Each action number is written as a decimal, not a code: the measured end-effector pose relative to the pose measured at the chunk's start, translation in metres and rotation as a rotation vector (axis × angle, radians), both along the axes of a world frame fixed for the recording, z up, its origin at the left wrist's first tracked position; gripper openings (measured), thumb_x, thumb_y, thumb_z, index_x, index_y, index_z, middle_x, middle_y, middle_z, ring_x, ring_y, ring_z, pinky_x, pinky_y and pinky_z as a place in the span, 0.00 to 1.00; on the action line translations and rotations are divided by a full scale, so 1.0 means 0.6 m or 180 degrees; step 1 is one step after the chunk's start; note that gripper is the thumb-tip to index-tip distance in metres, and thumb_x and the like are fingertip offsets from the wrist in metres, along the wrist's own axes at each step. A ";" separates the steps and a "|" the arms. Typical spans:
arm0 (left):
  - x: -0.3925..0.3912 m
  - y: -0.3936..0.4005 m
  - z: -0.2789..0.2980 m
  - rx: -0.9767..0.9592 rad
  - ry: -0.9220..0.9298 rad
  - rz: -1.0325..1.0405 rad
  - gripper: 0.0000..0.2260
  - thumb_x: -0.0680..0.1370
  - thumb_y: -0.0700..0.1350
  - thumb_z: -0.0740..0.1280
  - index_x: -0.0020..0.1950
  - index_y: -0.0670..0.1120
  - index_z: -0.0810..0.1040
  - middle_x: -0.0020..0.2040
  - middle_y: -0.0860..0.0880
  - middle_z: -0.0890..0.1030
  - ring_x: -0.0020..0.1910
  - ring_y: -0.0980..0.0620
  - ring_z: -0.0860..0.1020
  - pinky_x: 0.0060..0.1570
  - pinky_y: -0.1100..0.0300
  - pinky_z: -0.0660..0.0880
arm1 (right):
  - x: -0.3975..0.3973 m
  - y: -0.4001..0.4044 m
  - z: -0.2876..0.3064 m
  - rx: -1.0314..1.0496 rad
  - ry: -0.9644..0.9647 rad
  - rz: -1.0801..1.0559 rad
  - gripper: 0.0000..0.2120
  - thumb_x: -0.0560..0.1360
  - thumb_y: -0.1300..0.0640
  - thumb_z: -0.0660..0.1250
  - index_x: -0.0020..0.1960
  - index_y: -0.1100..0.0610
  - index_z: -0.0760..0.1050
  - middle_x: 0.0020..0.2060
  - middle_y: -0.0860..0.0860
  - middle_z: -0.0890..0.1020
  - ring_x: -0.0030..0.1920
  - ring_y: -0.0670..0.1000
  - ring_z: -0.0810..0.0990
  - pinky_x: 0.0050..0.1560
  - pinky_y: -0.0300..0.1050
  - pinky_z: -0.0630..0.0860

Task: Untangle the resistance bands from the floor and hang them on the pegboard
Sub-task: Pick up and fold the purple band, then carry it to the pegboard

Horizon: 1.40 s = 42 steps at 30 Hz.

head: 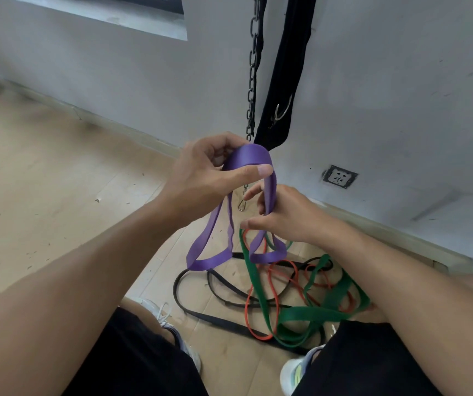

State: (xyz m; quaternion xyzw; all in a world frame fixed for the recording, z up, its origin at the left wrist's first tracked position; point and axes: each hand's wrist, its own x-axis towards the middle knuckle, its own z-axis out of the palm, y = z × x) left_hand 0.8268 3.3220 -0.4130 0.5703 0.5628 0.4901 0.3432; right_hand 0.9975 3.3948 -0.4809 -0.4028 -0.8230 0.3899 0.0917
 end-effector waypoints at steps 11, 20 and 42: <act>0.008 0.001 -0.005 -0.0033 -0.0235 -0.0079 0.12 0.70 0.47 0.80 0.48 0.45 0.82 0.43 0.43 0.84 0.40 0.49 0.80 0.46 0.53 0.78 | -0.027 -0.029 -0.025 -0.0732 0.0337 0.0162 0.32 0.66 0.45 0.84 0.66 0.47 0.77 0.56 0.35 0.81 0.56 0.31 0.79 0.56 0.28 0.74; -0.005 0.013 0.013 0.0217 -0.1355 0.0095 0.06 0.74 0.42 0.75 0.46 0.44 0.80 0.41 0.47 0.82 0.43 0.48 0.81 0.60 0.46 0.77 | -0.041 -0.044 -0.053 -0.0743 0.0628 -0.0334 0.14 0.70 0.52 0.81 0.51 0.52 0.79 0.45 0.52 0.86 0.45 0.52 0.86 0.49 0.51 0.85; -0.006 0.017 -0.052 -0.1538 0.1895 -0.0977 0.48 0.68 0.49 0.82 0.79 0.56 0.57 0.67 0.52 0.77 0.62 0.49 0.77 0.63 0.53 0.73 | 0.021 -0.001 0.063 -0.0195 0.0639 -0.0259 0.46 0.67 0.60 0.81 0.77 0.41 0.63 0.45 0.41 0.88 0.46 0.44 0.86 0.59 0.47 0.80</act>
